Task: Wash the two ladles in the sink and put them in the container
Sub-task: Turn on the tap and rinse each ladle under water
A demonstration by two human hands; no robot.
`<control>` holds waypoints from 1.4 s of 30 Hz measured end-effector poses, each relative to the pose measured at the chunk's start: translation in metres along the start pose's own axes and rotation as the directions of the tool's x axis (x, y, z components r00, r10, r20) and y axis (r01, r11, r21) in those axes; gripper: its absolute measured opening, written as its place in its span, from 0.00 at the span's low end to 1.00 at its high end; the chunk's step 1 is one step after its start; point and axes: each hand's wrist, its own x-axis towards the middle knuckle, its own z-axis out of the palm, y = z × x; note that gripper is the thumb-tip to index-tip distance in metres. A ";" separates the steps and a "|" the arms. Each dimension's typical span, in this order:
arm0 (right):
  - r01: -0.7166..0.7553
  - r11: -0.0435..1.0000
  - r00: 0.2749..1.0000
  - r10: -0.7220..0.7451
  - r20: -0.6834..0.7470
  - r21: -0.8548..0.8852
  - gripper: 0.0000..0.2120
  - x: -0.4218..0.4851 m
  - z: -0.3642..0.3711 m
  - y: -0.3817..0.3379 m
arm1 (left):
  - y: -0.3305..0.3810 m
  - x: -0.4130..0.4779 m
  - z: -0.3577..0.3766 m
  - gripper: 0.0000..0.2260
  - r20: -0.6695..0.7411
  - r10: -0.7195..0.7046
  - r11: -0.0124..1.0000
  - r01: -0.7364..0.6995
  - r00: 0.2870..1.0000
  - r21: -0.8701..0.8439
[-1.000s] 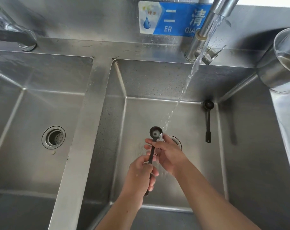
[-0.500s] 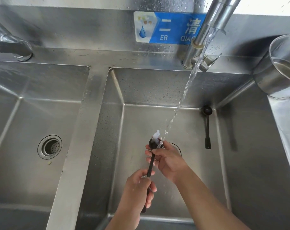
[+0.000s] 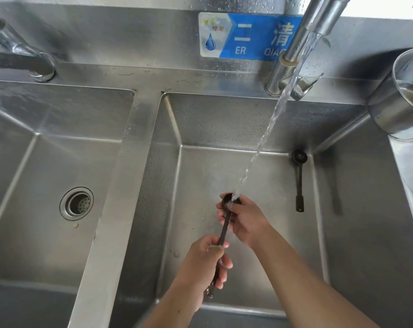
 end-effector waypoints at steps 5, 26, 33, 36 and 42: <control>0.085 0.991 0.993 -0.092 -0.067 -0.100 0.10 0.003 0.008 -0.003 | 0.017 0.017 0.003 0.08 0.001 0.032 0.999 -0.032 0.999 -0.013; 0.159 0.987 0.982 -0.157 0.100 -0.011 0.13 -0.008 0.001 -0.003 | 0.028 0.036 0.028 0.15 -0.167 0.169 0.981 -0.183 0.971 -0.069; 0.233 0.958 0.969 -0.215 -0.120 0.169 0.16 -0.011 0.030 0.022 | 0.021 0.045 0.024 0.10 -0.316 0.305 0.949 -0.260 0.899 0.177; 0.162 0.970 0.987 -0.160 -0.026 0.183 0.19 -0.007 0.032 0.015 | 0.020 0.047 0.023 0.12 -0.330 0.307 0.949 -0.260 0.893 0.179; 0.228 0.936 0.954 -0.160 0.254 -0.267 0.14 -0.006 0.010 -0.018 | 0.016 0.042 0.019 0.09 -0.212 0.222 0.966 -0.245 0.952 -0.089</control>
